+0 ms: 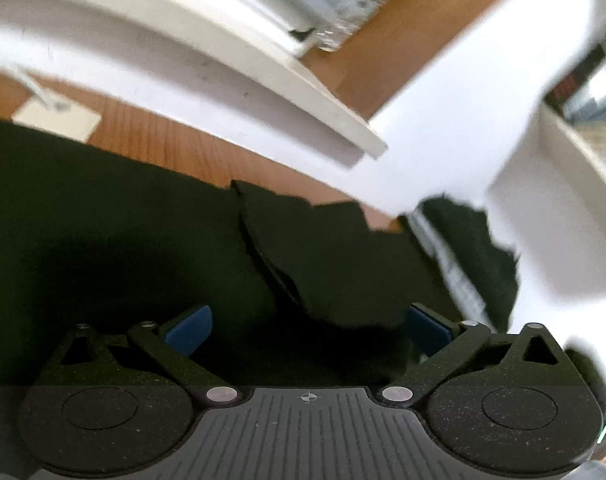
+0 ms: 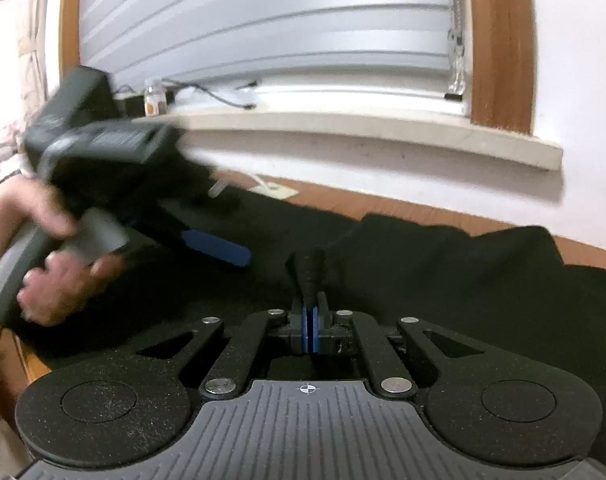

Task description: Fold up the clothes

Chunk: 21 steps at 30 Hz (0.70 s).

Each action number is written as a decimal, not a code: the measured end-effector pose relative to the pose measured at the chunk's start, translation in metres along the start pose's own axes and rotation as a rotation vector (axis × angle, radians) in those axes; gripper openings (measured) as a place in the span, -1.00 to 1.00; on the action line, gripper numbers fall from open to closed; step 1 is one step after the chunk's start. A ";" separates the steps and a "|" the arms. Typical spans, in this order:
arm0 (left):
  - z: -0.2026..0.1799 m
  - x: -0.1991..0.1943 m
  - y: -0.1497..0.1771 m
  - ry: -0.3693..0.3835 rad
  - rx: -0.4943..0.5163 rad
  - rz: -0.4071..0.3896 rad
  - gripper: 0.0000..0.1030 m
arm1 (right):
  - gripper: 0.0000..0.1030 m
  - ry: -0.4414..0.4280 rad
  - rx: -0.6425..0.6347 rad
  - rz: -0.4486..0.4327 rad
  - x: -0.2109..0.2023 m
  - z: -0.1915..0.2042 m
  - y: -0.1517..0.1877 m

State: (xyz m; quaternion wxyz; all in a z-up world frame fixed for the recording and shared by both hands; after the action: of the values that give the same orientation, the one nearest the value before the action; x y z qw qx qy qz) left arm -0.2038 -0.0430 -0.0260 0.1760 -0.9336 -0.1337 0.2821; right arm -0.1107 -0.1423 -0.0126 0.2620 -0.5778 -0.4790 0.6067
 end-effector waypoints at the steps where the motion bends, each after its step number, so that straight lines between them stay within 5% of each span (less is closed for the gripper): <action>1: -0.001 0.005 -0.006 0.002 -0.021 0.005 0.82 | -0.93 0.004 -0.002 -0.006 -0.002 -0.001 -0.001; 5: -0.001 0.033 -0.020 0.001 -0.098 0.036 0.43 | -0.93 0.022 -0.012 -0.035 -0.007 -0.004 -0.006; 12: 0.006 0.068 -0.041 -0.026 -0.147 0.026 0.38 | -0.93 0.024 0.013 -0.087 -0.016 -0.009 -0.017; 14: 0.008 0.073 -0.047 -0.040 -0.135 0.017 0.09 | -0.93 0.018 0.003 -0.099 -0.018 -0.007 -0.020; 18: 0.001 0.067 -0.051 -0.017 -0.051 0.001 -0.93 | -0.93 0.001 -0.015 -0.128 -0.023 0.001 -0.028; 21: -0.016 0.037 -0.057 0.005 0.039 -0.040 -0.94 | -0.93 -0.041 -0.018 -0.160 -0.024 0.014 -0.044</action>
State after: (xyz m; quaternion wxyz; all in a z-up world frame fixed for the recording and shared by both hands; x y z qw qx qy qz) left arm -0.1732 0.0179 -0.0083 0.2001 -0.9279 -0.1465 0.2785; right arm -0.1300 -0.1496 0.0353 0.2945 -0.5277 -0.5343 0.5910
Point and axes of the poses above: each gripper's, at about its wrist camera, not at the fingertips, and x roughly the way its jaws point, z to its left, y to its underside, the point moved 9 cm from there along x, roughly the way its jaws point, and after that the axes turned 11 degrees about -x, right-handed, at the moved point
